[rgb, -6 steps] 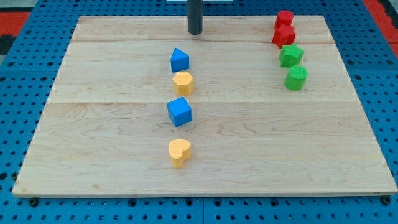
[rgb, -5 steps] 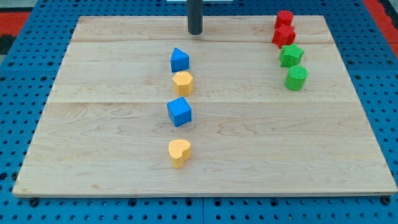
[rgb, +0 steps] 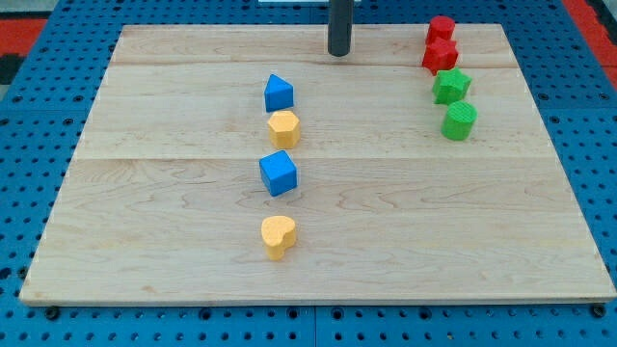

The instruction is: Push the triangle slightly down

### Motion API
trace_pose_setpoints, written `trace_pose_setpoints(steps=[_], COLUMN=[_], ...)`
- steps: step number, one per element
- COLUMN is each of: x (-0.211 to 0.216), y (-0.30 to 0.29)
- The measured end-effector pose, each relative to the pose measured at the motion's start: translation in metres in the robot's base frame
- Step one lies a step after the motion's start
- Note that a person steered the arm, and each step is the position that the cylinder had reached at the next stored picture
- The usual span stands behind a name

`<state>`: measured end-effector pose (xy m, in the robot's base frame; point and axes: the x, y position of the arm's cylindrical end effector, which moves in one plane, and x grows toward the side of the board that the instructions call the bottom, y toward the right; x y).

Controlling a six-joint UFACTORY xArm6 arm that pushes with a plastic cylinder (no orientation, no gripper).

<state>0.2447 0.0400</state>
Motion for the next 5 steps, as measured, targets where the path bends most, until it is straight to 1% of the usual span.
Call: trace_pose_setpoints(steps=[2, 4, 5], x=[0.0, -0.001, -0.001], y=[-0.001, -0.03, -0.032])
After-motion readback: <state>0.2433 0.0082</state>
